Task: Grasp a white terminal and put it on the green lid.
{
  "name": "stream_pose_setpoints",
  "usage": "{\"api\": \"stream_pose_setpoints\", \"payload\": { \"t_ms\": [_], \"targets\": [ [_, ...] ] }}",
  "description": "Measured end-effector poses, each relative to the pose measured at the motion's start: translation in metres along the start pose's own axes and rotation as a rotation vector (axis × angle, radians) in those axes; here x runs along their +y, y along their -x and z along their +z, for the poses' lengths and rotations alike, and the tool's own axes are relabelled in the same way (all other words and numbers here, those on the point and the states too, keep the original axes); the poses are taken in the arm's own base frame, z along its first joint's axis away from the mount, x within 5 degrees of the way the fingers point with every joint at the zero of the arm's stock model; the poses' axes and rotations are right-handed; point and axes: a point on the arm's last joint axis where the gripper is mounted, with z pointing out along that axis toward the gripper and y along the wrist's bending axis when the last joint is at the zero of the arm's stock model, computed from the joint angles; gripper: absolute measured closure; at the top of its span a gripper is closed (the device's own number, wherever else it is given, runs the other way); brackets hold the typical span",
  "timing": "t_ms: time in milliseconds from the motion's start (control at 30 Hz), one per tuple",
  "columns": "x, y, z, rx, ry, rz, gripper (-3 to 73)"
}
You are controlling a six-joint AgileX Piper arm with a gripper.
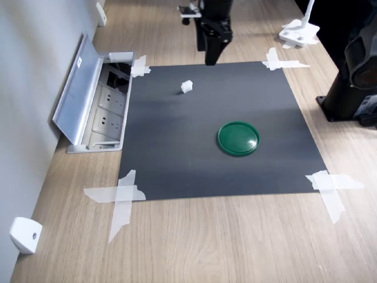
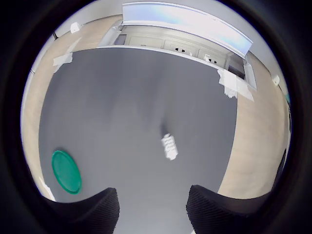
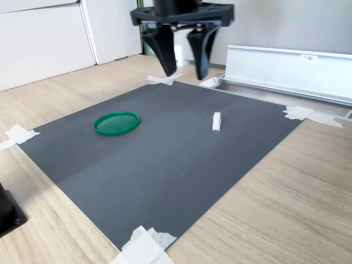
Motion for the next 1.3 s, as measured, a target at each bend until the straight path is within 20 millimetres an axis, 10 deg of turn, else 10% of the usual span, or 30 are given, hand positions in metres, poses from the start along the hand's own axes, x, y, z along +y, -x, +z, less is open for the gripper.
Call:
{"api": "stream_pose_setpoints", "payload": {
  "t_ms": [1033,1300],
  "targets": [
    [-0.018,0.024,0.101,0.148,0.07,-0.087,11.4],
    [-0.017,0.025,0.104,0.143,0.08,-0.087,30.6]
  ]
}}
